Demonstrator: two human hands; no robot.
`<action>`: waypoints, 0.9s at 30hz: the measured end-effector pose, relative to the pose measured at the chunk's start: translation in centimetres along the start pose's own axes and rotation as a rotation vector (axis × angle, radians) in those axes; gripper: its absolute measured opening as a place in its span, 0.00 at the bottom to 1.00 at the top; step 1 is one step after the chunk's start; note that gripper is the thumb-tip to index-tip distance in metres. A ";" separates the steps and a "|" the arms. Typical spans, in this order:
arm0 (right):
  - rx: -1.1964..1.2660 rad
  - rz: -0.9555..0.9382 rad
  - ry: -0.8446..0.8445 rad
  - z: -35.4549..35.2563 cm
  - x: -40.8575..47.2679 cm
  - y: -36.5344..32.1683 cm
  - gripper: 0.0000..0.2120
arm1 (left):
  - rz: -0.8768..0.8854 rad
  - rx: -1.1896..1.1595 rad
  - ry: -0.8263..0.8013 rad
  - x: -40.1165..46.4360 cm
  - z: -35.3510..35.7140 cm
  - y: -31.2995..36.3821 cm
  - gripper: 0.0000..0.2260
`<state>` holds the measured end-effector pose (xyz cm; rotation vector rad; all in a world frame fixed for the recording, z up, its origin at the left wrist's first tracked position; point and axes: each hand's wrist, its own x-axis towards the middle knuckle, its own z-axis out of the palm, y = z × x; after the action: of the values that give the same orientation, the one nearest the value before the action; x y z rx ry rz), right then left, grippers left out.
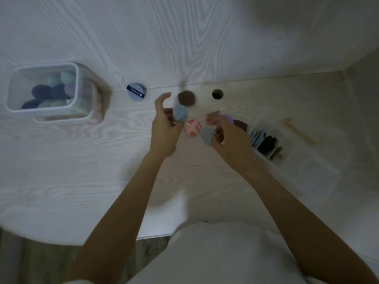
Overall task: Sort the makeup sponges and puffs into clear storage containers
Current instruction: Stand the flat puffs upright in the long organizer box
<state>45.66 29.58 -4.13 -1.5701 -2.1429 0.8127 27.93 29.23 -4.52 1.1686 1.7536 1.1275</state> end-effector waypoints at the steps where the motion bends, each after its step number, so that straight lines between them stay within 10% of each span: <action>1: -0.002 0.010 0.037 -0.9 -1.2 0.5 0.17 | 0.018 -0.005 -0.041 -1.6 0.9 0.8 0.26; 13: 0.139 0.479 0.520 -11.1 -16.5 10.8 0.11 | 0.336 0.231 -0.595 -8.3 16.5 7.0 0.16; 27: 0.216 0.455 0.599 -10.7 -15.1 11.3 0.13 | 0.697 1.027 -0.777 -7.2 21.4 7.3 0.17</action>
<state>65.16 20.19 -2.47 -1.9051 -1.2619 0.5696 51.60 29.61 -4.36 2.5203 1.2513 -0.1094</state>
